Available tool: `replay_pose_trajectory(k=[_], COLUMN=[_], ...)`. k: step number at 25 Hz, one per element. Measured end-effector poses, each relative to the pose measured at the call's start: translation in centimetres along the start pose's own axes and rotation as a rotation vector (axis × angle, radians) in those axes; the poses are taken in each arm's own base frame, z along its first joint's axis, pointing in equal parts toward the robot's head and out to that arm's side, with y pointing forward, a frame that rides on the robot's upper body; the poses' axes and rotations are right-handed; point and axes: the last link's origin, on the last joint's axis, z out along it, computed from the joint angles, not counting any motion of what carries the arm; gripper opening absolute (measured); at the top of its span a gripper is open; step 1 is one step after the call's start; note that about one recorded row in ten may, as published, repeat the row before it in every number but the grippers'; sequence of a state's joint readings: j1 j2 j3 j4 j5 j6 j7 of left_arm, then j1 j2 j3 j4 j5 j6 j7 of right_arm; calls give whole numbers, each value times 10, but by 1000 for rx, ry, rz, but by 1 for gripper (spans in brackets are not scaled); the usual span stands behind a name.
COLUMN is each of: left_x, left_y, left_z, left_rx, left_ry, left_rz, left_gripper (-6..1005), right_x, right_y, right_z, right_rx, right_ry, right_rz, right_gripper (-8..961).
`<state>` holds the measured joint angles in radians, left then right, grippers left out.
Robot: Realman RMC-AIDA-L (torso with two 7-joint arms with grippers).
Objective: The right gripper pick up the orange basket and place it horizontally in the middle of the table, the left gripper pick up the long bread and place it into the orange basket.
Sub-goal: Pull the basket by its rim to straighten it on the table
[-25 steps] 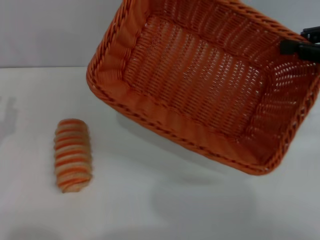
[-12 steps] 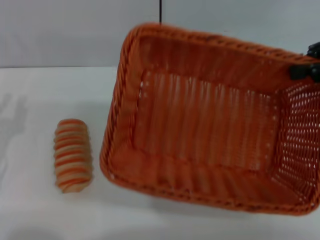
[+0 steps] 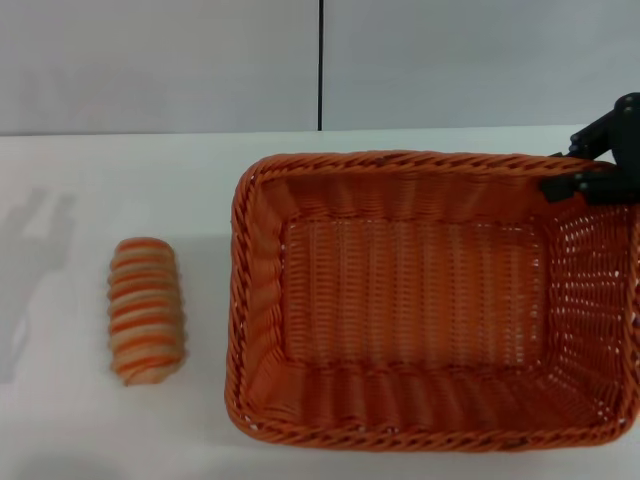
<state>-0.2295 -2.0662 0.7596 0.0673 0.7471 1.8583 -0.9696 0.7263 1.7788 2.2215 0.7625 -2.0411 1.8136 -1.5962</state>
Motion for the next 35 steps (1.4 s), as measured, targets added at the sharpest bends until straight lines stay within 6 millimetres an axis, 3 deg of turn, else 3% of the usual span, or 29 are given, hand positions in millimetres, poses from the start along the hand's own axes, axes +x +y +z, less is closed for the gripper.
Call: replay_pose_trajectory(k=[5, 11, 16, 28, 32, 35], left_x=[-3, -6, -7, -5, -5, -5], left_y=[3, 5, 7, 7, 7, 7], left_z=[-1, -2, -3, -7, -6, -5], left_rx=[-15, -19, -26, -21, -22, -24], left_ry=[-12, -24, -28, -27, -27, -27], left_rz=[-11, -25, -30, -28, -28, -29], left_gripper=[443, 441, 443, 442, 443, 443], right_x=[-1, 4, 6, 8, 7, 6], right_y=[0, -3, -3, -6, -8, -8], right_z=[11, 45, 59, 62, 61, 61], right_rx=[-10, -9, -8, 25, 36, 42], right_ry=[-11, 2, 2, -1, -7, -9], right_rz=[-34, -52, -57, -50, -55, -60], right_gripper=[167, 167, 167, 163, 220, 315])
